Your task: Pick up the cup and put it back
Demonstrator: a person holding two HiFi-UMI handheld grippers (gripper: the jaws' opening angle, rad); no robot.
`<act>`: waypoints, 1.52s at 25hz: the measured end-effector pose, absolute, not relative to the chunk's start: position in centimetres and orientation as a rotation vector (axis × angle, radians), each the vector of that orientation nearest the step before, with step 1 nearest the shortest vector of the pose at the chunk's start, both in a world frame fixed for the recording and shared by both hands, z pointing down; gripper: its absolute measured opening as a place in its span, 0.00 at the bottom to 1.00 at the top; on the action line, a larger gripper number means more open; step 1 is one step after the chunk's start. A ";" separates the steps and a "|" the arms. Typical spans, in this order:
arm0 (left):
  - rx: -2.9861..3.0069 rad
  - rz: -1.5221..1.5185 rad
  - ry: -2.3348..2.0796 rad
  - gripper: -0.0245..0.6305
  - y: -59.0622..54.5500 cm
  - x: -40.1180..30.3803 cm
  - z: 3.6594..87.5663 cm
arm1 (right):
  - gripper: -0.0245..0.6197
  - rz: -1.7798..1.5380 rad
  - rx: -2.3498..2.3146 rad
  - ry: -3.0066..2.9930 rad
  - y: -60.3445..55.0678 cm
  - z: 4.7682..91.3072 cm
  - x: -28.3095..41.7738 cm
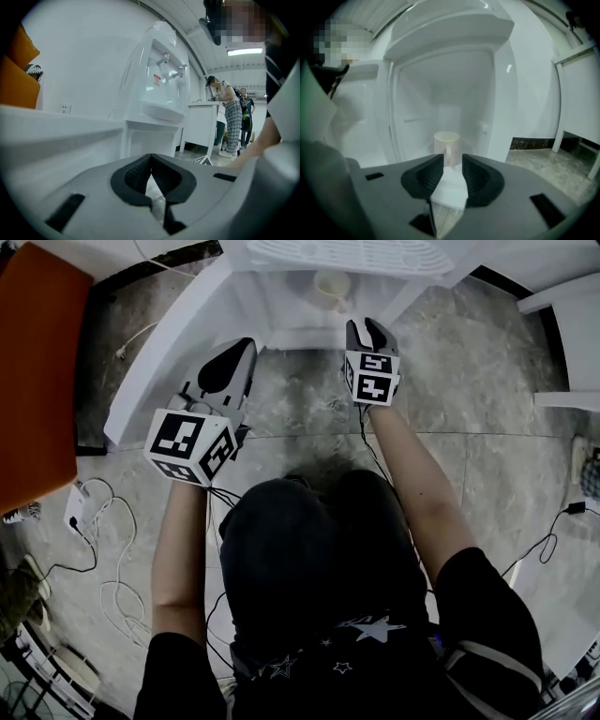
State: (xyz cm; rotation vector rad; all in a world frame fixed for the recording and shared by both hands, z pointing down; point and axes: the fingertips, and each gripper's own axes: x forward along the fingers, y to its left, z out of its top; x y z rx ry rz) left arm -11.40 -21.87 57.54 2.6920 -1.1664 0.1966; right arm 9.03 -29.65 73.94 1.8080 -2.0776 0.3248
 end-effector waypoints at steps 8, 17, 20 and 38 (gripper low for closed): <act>2.630 0.286 -1.062 0.05 -19.7 -9.9 54.3 | 0.23 0.237 1.789 -2.084 -26.2 64.8 10.0; 2.441 0.278 -1.127 0.05 -10.5 -8.5 45.4 | 0.21 0.293 1.759 -2.172 -14.2 49.4 11.2; 2.429 0.299 -1.131 0.05 -5.5 -8.2 39.1 | 0.21 0.322 1.749 -2.174 -8.6 43.0 12.2; 2.485 0.195 -1.196 0.05 12.3 -5.5 12.0 | 0.05 0.197 1.673 -2.339 8.1 14.7 11.8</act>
